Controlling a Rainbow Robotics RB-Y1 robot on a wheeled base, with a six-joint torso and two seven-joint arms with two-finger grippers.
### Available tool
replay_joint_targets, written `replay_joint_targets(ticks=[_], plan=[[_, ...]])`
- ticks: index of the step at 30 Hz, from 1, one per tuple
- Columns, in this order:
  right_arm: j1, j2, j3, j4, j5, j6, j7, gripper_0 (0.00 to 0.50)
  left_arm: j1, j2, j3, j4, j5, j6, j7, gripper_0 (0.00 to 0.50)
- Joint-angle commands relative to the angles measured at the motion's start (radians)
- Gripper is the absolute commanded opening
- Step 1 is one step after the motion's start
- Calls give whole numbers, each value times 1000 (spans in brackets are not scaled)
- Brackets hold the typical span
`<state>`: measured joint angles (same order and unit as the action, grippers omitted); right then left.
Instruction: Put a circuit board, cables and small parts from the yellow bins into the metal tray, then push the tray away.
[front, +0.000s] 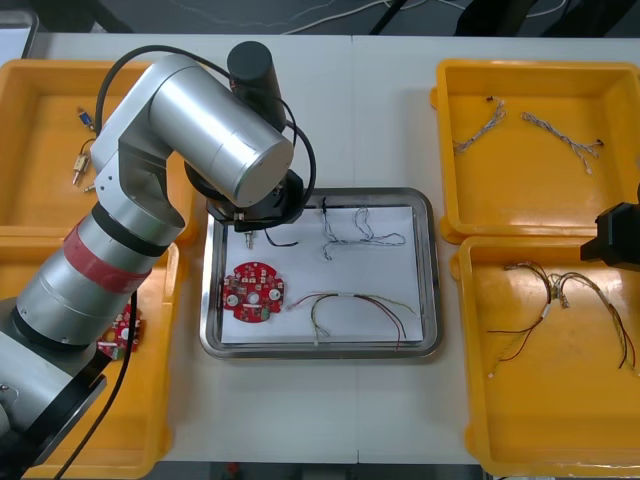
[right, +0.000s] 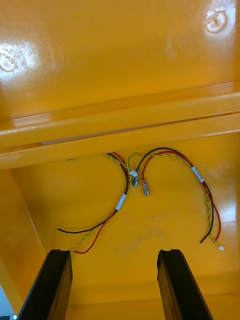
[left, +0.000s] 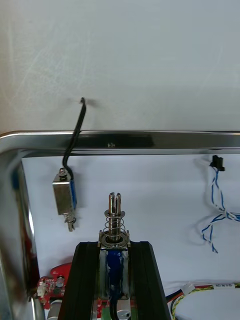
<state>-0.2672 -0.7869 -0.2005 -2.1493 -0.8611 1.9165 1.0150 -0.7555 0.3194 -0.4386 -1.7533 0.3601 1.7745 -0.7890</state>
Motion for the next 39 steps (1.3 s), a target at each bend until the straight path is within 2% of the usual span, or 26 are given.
replay_joint_targets(ticks=[1, 14, 24, 39], plan=[[11, -40, -33, -31, 7, 3, -35, 500, -5, -28, -40, -32, -38, -56, -50, 0], [11, -40, -33, -31, 7, 3, -35, 500, 82, -26, -55, -32, -110, -107, -101, 0], [11, -40, -33, -31, 7, 3, -35, 500, 124, -28, -57, -32, -116, -125, -116, 0], [11, -40, -33, -31, 7, 3, -35, 500, 128, -45, -72, -17, -112, -159, -127, 0]])
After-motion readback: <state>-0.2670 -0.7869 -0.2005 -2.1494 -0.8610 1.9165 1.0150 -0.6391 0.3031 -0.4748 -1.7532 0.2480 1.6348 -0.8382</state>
